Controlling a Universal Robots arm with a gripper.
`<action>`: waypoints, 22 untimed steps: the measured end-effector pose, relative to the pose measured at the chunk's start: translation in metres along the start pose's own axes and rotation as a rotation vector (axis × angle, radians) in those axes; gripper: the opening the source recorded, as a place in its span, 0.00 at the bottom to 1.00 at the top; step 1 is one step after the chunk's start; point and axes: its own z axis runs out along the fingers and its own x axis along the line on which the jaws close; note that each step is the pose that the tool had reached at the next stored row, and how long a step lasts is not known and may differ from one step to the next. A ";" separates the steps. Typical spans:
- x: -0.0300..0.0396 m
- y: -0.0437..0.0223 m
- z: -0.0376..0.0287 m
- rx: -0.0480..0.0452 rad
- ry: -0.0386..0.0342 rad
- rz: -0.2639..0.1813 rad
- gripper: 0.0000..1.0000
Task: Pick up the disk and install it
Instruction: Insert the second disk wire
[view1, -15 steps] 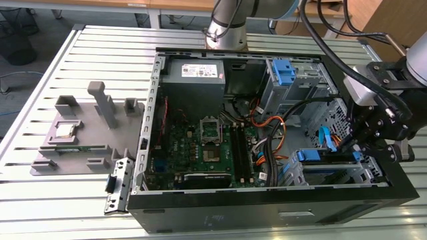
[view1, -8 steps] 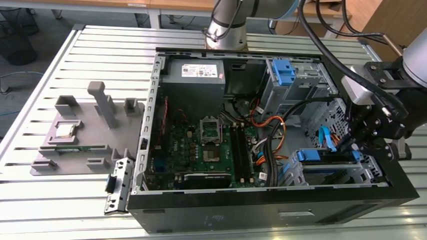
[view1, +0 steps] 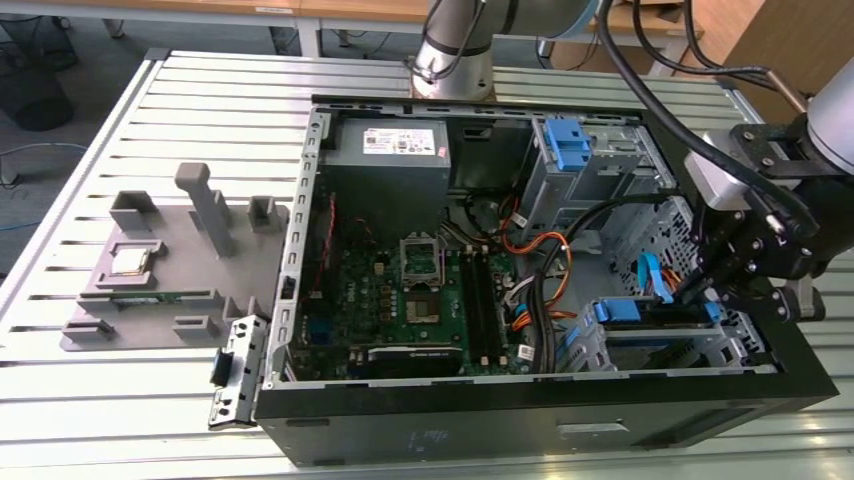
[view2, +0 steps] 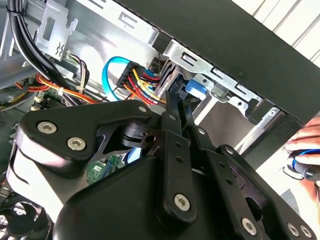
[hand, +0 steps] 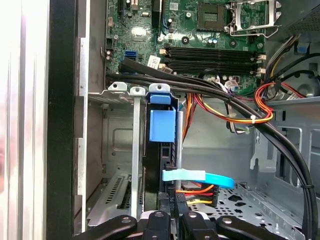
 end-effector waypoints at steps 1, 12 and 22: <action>0.0001 -0.0001 0.0003 0.0000 -0.0002 0.000 0.16; 0.0016 0.0014 0.0013 0.0001 -0.0003 0.000 0.16; 0.0017 0.0020 0.0053 0.0000 -0.0004 0.001 0.16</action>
